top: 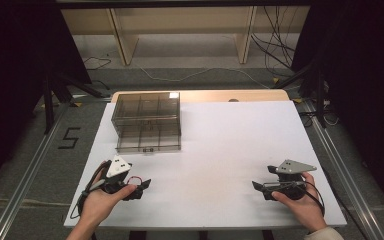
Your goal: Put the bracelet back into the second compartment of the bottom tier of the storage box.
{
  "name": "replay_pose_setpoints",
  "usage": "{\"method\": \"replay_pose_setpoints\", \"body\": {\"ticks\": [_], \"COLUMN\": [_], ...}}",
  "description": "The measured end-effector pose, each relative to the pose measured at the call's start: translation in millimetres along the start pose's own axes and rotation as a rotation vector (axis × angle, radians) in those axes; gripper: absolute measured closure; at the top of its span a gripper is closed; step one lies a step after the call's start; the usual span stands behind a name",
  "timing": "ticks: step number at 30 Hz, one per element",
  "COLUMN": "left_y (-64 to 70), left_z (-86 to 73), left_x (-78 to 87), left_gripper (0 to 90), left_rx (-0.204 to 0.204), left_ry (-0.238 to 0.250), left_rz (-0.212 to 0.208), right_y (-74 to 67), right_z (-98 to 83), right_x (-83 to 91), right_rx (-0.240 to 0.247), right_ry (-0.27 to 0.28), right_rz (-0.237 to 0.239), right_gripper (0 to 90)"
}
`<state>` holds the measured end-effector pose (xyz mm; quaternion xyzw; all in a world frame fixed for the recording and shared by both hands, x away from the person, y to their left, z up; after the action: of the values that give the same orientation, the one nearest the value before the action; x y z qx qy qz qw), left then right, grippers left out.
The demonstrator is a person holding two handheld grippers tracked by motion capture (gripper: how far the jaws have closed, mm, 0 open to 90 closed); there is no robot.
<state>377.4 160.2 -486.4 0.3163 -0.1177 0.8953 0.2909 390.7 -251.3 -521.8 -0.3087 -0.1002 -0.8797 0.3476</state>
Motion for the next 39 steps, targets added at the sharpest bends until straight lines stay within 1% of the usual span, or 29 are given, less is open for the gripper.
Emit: {"method": "replay_pose_setpoints", "body": {"ticks": [1, 2, 6, 10, 11, 12, 13, 14, 15, 16, 18, 19, 20, 21, 22, 23, 24, 25, 26, 28, 29, 30, 31, 32, 33, 34, 35, 38, 39], "left_y": [0.4, 1.0, 2.8, 3.7, 3.6, 4.7, 8.1, 13.7, 26.5, 26.5, 34.2, 34.8, 33.3, 30.4, 21.4, 16.3, 16.3, 6.3, 6.3, -3.4, -14.4, -14.4, -19.3, -23.9, -32.2, -32.2, -36.4, -46.8, -51.7], "left_z": [-1.2, -3.7, -5.2, -5.2, -4.5, -2.9, -0.1, 3.0, 8.8, 8.8, 12.7, 13.4, 13.1, 12.5, 10.5, 9.4, 9.4, 6.2, 6.2, 1.9, -4.0, -4.0, -8.3, -12.5, -18.8, -18.8, -22.0, -31.9, -38.4], "left_x": [-2.1, -5.8, -10.1, -13.5, -14.4, -14.8, -14.7, -14.7, -14.7, -14.7, -15.7, -16.4, -17.2, -18.2, -19.7, -20.1, -20.1, -20.7, -20.7, -21.5, -22.7, -22.7, -23.3, -23.7, -24.3, -24.3, -24.2, -24.2, -24.5], "left_gripper": [16.2, 15.8, 16.2, 16.5, 16.5, 19.9, 20.5, 19.2, 17.7, 17.9, 17.9, 18.1, 18.4, 18.8, 20.3, 22.2, 23.9, 25.7, 27.4, 31.8, 34.5, 35.2, 35.6, 36.4, 37.8, 38.6, 40.0, 43.1, 44.9], "left_rx": [0.002, 0.004, 0.002, -0.004, 0.009, 0.019, 0.017, -0.003, -0.04, -0.04, -0.059, -0.061, -0.065, -0.06, -0.034, -0.018, -0.018, 0.018, 0.018, 0.053, 0.074, 0.074, 0.08, 0.097, 0.139, 0.139, 0.155, 0.213, 0.228], "left_ry": [-0.01, -0.031, -0.05, -0.052, -0.049, -0.043, -0.034, -0.025, -0.007, -0.007, 0.01, 0.013, 0.012, 0.015, 0.015, 0.012, 0.012, -0.008, -0.008, -0.031, -0.061, -0.061, -0.085, -0.105, -0.117, -0.117, -0.127, -0.151, -0.173], "left_rz": [-0.003, -0.005, -0.015, -0.024, -0.025, -0.028, -0.033, -0.042, -0.069, -0.069, -0.086, -0.088, -0.089, -0.085, -0.057, -0.038, -0.038, 0.003, 0.003, 0.034, 0.084, 0.084, 0.101, 0.108, 0.125, 0.125, 0.135, 0.145, 0.156], "right_y": [-0.1, -0.4, -0.6, -1.6, -1.6, -2.2, -2.4, -2.6, -3.0, -3.3, -4.1, -4.2, -4.6, -4.5, -4.7, -4.6, -4.6, -4.7, -4.7, -4.8, -5.1, -5.3, -5.3, -5.1, -5.0, -5.2, -5.4, -5.8, -6.1], "right_z": [0.0, -0.4, -0.7, -0.6, -0.6, -0.4, -0.4, -0.1, 0.3, 0.3, 0.3, 0.2, 0.3, 0.2, 0.3, 0.2, 0.2, 0.3, 0.3, 0.5, 0.7, 0.6, 0.6, 0.8, 0.5, 0.3, 0.4, 0.2, -0.1], "right_x": [-0.2, -0.1, 0.4, 0.0, 0.0, 0.1, 0.4, 0.5, 0.2, 0.0, -0.2, 0.1, 0.2, 0.5, 0.6, 0.6, 0.5, 0.3, 0.3, -0.4, -0.6, -0.6, -0.7, -0.9, -0.8, -0.6, -0.6, -0.3, -0.1], "right_rx": [0.001, -0.004, -0.003, 0.002, 0.002, 0.002, 0.004, 0.007, 0.008, 0.009, 0.011, 0.014, 0.014, 0.018, 0.017, 0.018, 0.019, 0.016, 0.016, 0.018, 0.018, 0.016, 0.017, 0.02, 0.022, 0.019, 0.015, 0.014, 0.016], "right_ry": [0.003, 0.002, -0.001, -0.002, -0.002, 0.0, -0.002, -0.002, 0.002, 0.001, 0.0, -0.002, 0.0, -0.001, 0.0, -0.001, -0.001, 0.0, 0.0, 0.0, 0.002, 0.001, 0.001, 0.003, 0.0, -0.002, -0.001, -0.002, -0.005], "right_rz": [0.003, 0.003, 0.008, 0.005, 0.005, 0.003, 0.002, 0.002, 0.002, 0.002, 0.004, 0.002, 0.003, 0.004, 0.004, 0.005, 0.006, 0.006, 0.006, 0.006, 0.007, 0.007, 0.007, 0.007, 0.008, 0.007, 0.007, 0.008, 0.01], "right_gripper": [17.0, 17.0, 16.9, 16.9, 16.9, 16.9, 16.9, 16.9, 16.9, 16.9, 16.9, 16.9, 16.9, 16.9, 16.9, 16.9, 16.9, 16.9, 16.9, 16.9, 16.9, 16.8, 16.8, 16.9, 16.9, 16.9, 16.9, 16.9, 16.9]}}
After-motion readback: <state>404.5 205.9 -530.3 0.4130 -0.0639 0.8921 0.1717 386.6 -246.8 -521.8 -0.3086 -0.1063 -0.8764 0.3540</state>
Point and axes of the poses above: each handheld gripper's, and its own axes: x roughly backward along the jaws, z roughly out of its top, y roughly to its right, the point moved 8 cm from there along -x, roughly forward along the jaws, and after that the axes turned 1 degree about z, right-handed, at the moved point
